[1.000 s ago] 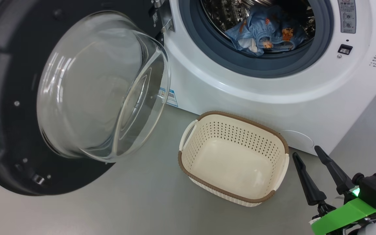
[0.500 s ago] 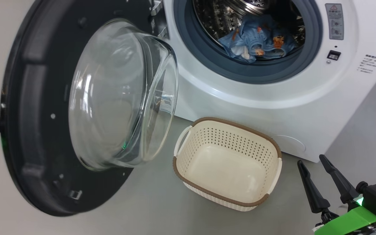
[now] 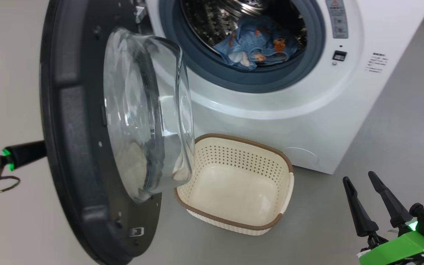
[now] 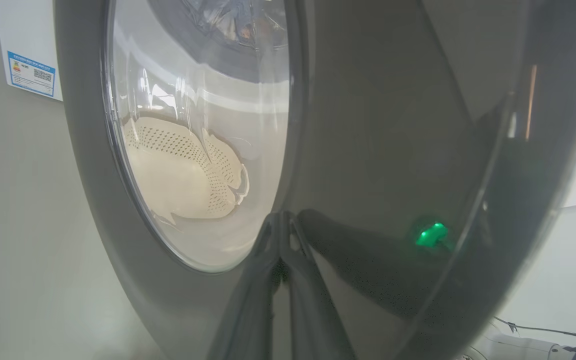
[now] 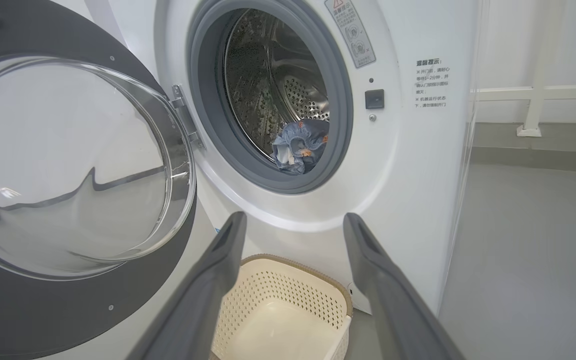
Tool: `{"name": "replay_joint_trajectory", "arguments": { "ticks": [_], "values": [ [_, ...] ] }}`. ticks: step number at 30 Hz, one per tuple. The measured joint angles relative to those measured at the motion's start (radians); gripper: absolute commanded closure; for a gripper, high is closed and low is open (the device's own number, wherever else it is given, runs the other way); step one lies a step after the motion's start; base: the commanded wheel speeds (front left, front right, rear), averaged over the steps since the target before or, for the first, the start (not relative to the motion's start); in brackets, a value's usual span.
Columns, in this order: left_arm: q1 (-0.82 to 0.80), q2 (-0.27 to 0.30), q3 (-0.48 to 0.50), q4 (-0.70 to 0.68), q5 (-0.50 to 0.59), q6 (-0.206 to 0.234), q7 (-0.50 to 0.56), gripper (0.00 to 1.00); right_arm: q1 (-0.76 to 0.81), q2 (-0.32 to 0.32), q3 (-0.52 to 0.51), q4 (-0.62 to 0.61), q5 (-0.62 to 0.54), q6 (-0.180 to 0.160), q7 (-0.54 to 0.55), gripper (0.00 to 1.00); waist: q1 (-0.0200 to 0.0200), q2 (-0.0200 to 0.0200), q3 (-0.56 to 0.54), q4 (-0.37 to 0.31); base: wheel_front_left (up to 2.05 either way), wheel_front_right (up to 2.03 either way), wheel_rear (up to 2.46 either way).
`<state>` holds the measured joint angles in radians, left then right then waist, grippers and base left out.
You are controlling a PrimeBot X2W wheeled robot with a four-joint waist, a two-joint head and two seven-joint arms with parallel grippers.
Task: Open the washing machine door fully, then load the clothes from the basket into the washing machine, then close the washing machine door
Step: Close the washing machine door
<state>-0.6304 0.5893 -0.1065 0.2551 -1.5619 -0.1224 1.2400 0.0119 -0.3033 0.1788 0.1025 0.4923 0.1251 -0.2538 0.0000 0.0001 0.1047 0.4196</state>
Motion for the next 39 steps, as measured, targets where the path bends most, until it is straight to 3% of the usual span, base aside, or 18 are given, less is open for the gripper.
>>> {"name": "replay_joint_trajectory", "arguments": {
  "ticks": [6,20,39],
  "values": [
    [0.0,-0.035,-0.025,-0.035,0.008,0.0,-0.002,1.0,0.02,0.014,-0.025,-0.008,-0.001,0.0,0.0,0.0,0.0,0.0,0.002,-0.055,0.0,0.0,0.0],
    [-0.013,-0.114,-0.07,-0.069,0.099,0.0,-0.116,1.0,0.02,0.046,-0.054,-0.026,-0.002,0.0,0.0,0.0,0.0,0.0,0.018,-0.202,0.0,0.0,0.0],
    [-0.093,-0.15,-0.079,0.012,0.212,0.0,-0.274,1.0,0.019,0.073,-0.076,-0.034,-0.002,0.0,0.0,0.0,0.0,-0.0001,0.04,-0.425,0.0,0.0,0.0]
  ]
}}
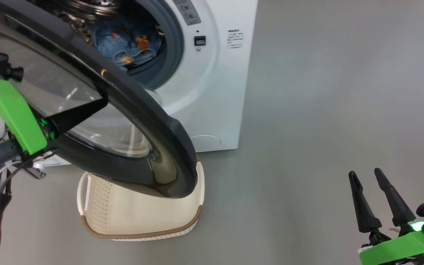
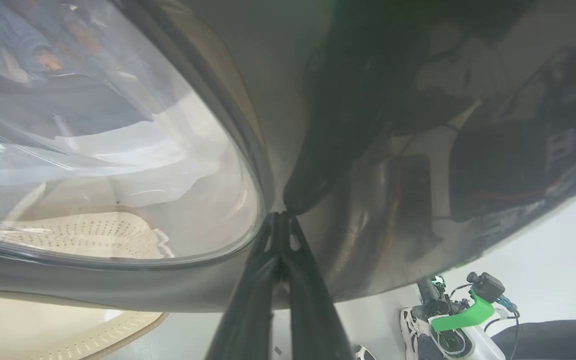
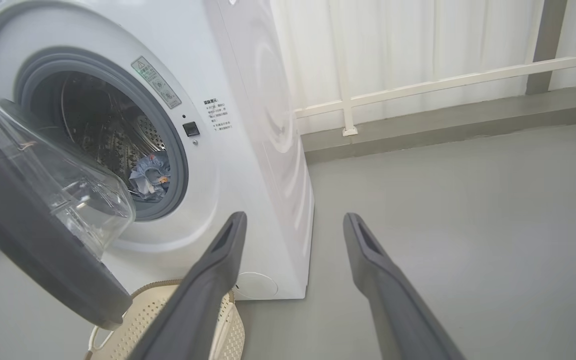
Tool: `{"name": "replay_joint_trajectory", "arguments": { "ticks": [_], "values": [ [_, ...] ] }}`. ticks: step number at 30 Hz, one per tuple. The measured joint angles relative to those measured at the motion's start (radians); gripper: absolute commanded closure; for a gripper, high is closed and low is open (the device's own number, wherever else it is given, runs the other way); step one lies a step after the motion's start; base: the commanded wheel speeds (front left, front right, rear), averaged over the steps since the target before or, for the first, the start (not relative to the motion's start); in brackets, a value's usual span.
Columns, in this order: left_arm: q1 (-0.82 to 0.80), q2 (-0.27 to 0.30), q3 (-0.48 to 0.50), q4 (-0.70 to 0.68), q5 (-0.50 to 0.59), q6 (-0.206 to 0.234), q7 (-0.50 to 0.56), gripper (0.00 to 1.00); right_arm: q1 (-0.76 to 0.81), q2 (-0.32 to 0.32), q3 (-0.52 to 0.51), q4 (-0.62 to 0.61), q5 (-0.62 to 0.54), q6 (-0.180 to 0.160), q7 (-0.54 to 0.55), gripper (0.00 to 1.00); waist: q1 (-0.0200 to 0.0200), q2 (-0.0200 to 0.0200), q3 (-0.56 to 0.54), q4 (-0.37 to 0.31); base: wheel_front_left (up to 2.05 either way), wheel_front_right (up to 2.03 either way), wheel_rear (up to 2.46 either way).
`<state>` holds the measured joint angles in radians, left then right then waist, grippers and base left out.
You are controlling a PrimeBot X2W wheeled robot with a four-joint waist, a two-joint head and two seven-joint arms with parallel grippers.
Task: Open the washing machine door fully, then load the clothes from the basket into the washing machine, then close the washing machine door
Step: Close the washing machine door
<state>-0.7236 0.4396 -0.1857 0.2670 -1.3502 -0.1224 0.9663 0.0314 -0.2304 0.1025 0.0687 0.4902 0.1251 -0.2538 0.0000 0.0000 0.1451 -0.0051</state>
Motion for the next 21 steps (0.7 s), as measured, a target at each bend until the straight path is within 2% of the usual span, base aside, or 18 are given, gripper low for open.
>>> {"name": "replay_joint_trajectory", "arguments": {
  "ticks": [6,21],
  "values": [
    [0.0,-0.005,-0.012,0.007,0.0,0.0,-0.008,1.0,0.0,0.0,-0.011,-0.002,0.0,0.0,0.0,0.0,0.0,0.0,-0.006,-0.017,0.0,0.0,0.0],
    [0.003,-0.013,-0.023,0.005,-0.025,-0.002,-0.031,1.0,0.0,-0.005,-0.006,-0.002,0.0,0.0,0.0,0.0,0.0,0.0,-0.027,0.025,0.0,0.0,0.0]
  ]
}}
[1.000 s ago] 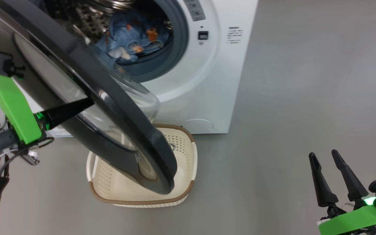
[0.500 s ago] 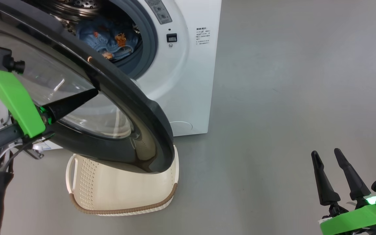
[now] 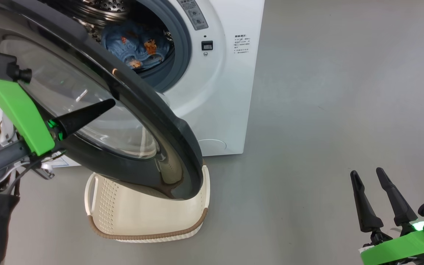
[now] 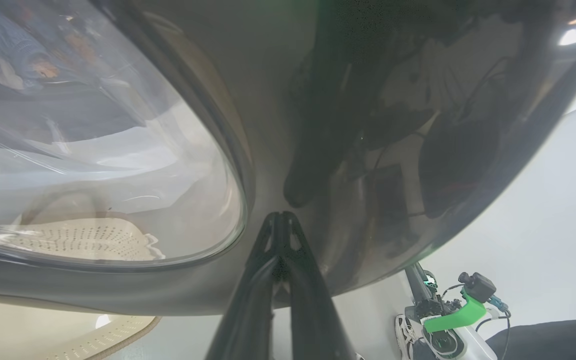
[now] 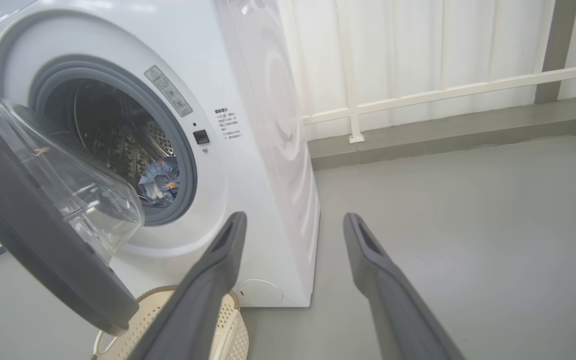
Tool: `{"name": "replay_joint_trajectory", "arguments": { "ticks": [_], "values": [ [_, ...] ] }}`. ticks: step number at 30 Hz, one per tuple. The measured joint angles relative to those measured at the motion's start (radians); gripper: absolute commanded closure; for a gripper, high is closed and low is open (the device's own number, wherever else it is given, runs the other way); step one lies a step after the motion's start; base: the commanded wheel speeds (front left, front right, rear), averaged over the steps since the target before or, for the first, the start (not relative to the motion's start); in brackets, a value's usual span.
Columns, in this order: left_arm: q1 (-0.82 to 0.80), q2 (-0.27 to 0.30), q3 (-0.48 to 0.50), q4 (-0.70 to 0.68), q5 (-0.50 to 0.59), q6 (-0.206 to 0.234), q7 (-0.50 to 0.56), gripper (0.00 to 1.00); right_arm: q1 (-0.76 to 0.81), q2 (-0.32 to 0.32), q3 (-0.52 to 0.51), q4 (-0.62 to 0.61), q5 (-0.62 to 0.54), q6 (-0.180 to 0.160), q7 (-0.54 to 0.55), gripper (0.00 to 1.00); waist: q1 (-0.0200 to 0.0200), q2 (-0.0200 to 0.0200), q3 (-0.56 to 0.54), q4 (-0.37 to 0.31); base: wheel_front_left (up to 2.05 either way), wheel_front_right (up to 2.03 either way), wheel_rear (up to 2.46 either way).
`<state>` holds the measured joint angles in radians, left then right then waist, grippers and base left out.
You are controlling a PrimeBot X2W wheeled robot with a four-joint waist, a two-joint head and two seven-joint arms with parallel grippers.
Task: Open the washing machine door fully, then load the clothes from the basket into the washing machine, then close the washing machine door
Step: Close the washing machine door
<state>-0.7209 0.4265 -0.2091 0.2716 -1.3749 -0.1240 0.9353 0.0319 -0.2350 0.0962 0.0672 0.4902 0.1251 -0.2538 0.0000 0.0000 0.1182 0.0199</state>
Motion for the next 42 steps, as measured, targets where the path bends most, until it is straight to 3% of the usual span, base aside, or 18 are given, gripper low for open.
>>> {"name": "replay_joint_trajectory", "arguments": {
  "ticks": [15,18,26,30,42],
  "values": [
    [0.068,0.012,0.002,0.0,-0.015,0.0,-0.031,1.0,0.002,-0.003,0.004,0.004,0.0,0.0,0.0,0.0,0.0,0.0,-0.022,-0.003,0.0,0.0,0.0],
    [0.126,0.018,0.009,0.002,-0.016,0.0,-0.056,0.78,0.01,-0.002,0.003,0.005,0.0,0.0,0.0,0.0,0.0,0.0,-0.032,-0.008,0.0,0.0,0.0],
    [0.32,0.04,0.033,0.002,-0.022,0.0,-0.158,0.4,0.04,-0.002,-0.002,0.005,0.0,0.0,0.0,0.0,0.0,0.0,-0.055,-0.019,0.0,0.0,0.0],
    [0.404,0.049,0.04,0.005,-0.021,0.0,-0.226,0.0,0.049,-0.002,-0.007,0.004,0.0,0.0,0.0,0.0,0.0,0.0,-0.06,-0.016,0.0,0.0,0.0],
    [0.625,0.041,0.046,0.026,0.012,0.0,-0.532,0.0,0.064,-0.003,-0.013,0.005,0.001,0.0,0.0,0.0,0.0,0.0,-0.084,-0.025,0.0,0.0,0.0]
  ]
}}
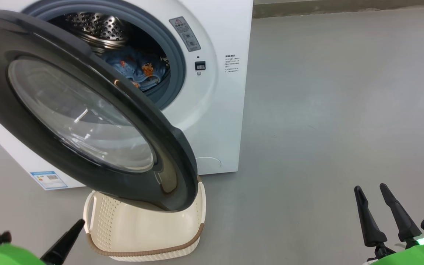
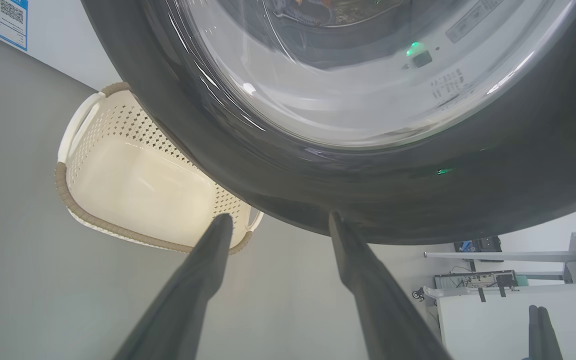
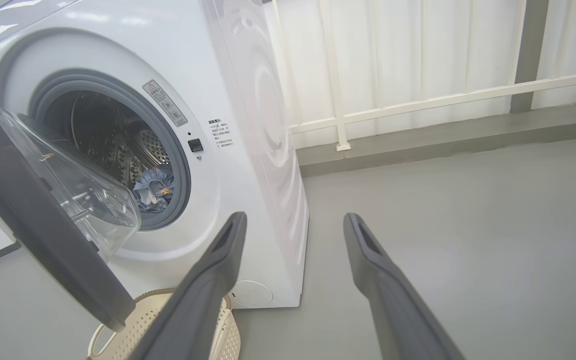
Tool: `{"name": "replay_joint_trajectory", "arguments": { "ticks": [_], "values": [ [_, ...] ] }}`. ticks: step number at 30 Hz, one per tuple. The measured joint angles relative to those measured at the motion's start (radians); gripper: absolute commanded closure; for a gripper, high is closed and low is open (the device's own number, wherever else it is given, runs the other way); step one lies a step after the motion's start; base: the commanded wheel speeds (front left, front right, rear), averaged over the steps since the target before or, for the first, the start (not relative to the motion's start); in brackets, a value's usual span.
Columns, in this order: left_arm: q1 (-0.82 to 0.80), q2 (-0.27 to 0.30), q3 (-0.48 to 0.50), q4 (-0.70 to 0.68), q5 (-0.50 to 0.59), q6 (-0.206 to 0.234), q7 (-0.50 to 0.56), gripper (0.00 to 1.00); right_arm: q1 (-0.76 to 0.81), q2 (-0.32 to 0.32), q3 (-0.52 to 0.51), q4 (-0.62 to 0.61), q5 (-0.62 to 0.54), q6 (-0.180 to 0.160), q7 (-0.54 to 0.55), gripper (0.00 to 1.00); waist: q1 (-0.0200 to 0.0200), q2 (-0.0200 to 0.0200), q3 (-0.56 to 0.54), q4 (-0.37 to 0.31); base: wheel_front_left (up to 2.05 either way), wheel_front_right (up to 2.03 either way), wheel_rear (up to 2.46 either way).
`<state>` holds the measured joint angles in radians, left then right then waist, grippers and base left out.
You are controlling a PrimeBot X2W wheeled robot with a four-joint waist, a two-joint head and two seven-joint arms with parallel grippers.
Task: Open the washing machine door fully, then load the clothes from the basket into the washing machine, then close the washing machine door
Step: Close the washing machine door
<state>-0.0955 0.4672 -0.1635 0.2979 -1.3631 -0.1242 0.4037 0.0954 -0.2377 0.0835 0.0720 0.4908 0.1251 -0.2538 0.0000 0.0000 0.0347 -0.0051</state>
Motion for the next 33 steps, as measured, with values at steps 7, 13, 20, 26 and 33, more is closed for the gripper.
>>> {"name": "replay_joint_trajectory", "arguments": {
  "ticks": [7,13,20,26,33],
  "values": [
    [0.081,-0.015,-0.009,0.002,-0.01,0.0,-0.174,0.0,0.024,0.0,-0.016,-0.001,0.0,0.0,0.0,0.0,0.0,0.0,-0.01,-0.011,0.0,0.0,0.0],
    [0.139,-0.016,-0.03,-0.027,-0.009,0.0,-0.339,0.0,0.038,0.001,-0.026,-0.001,0.0,0.0,0.0,0.0,0.0,0.0,-0.018,-0.017,0.0,0.0,0.0],
    [0.163,0.025,-0.141,-0.027,0.139,0.0,-0.619,0.0,0.044,0.005,-0.035,-0.001,0.0,0.0,0.0,0.0,0.0,0.0,-0.026,-0.017,0.0,0.0,0.0],
    [0.161,0.008,-0.092,0.008,0.311,-0.004,-0.652,0.0,0.045,0.004,-0.036,-0.001,0.0,0.0,0.0,0.0,0.0,0.0,-0.032,-0.011,0.0,0.0,0.0],
    [0.162,-0.091,0.056,-0.04,0.643,-0.007,-0.655,0.0,0.058,0.004,-0.035,-0.001,0.001,0.0,0.0,0.0,-0.0001,0.0,-0.04,-0.008,0.0,0.0,0.0]
  ]
}}
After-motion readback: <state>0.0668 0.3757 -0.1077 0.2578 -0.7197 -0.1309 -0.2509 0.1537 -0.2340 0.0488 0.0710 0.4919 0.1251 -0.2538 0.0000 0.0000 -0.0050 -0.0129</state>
